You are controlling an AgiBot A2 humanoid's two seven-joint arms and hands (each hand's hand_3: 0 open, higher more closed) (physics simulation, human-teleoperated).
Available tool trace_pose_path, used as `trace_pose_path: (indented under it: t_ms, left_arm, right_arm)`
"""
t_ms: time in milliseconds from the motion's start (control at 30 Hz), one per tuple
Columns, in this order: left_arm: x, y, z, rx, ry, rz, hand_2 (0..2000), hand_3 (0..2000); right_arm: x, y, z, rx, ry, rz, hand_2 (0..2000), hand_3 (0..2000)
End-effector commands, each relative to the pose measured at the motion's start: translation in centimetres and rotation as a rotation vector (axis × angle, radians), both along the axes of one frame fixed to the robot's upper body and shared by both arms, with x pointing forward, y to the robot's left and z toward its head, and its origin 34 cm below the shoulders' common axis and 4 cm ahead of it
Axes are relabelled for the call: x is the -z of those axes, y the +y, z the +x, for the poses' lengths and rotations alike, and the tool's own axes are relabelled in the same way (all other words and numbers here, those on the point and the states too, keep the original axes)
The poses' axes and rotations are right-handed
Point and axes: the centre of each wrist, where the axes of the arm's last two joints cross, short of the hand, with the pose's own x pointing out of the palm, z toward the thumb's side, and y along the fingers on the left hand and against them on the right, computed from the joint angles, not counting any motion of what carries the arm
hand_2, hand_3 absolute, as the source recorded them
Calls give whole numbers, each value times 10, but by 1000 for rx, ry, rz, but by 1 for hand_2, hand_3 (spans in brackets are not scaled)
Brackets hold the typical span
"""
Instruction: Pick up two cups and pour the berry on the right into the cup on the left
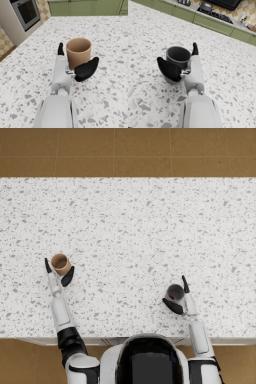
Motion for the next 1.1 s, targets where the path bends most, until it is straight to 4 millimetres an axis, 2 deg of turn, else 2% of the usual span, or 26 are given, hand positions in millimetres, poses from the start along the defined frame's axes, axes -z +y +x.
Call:
trace_pose_path:
  t_ms: [33,333,700,933,967,1000,1067,1100]
  left_arm:
    - [-5,1,15,2,1,-11,0,0]
    - [4,4,27,-30,54,-65,0,0]
    - [9,3,28,-28,66,-86,0,0]
    - [5,-1,26,-20,43,-68,0,0]
    - [6,0,27,-27,47,-74,1361,327]
    - [3,-1,26,-6,37,-67,2000,653]
    - [5,0,25,26,46,-76,2000,1280]
    - [-2,-3,26,49,21,-62,2000,1280]
  right_arm:
    - [3,4,4,-6,5,6,0,0]
    - [8,6,7,-3,25,17,0,0]
    - [19,11,15,-8,62,37,0,0]
    - [22,16,19,-13,70,51,0,0]
    - [21,15,19,-8,67,53,1361,327]
    - [19,14,21,-47,70,57,2000,653]
    - [16,14,20,-132,84,62,2000,1280]
    - [13,15,21,-148,77,66,2000,1280]
